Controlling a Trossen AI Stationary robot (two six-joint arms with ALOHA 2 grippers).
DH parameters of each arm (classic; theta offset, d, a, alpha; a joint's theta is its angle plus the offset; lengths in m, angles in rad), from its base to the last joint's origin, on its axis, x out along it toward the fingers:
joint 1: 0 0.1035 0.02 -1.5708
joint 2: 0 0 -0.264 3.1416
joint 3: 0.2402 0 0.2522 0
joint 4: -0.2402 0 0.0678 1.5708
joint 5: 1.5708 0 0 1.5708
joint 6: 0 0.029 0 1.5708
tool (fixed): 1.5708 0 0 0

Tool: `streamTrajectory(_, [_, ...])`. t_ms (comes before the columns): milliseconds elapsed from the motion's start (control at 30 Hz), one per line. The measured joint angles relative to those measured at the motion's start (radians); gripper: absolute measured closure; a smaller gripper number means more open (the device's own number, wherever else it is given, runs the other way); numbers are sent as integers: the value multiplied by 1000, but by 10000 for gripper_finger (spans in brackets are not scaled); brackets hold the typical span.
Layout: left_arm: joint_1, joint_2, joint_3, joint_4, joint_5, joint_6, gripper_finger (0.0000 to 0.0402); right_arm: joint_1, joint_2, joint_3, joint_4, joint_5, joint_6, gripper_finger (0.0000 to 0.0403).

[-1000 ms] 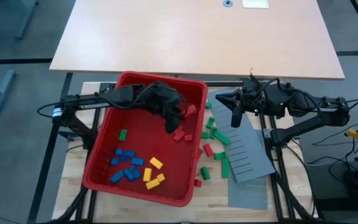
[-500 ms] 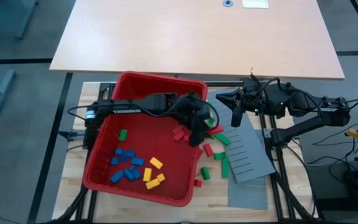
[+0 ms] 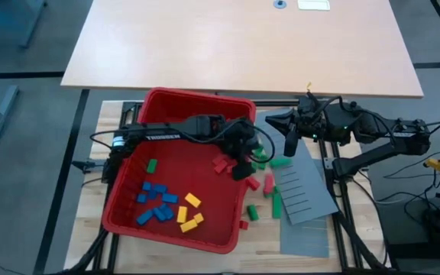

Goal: Sort blocks

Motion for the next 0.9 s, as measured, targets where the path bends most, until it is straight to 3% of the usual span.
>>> streamTrajectory(333, [22, -17, 39, -207, -20, 77, 91, 0, 0, 0, -3, 0, 0, 403])
streamTrajectory(633, [51, -124, 43, -310, -147, 112, 91, 0, 0, 0, -3, 0, -1, 403])
streamTrajectory(900, [80, -181, -36, -393, -272, 190, 91, -1, 0, 0, -3, 0, -1, 403])
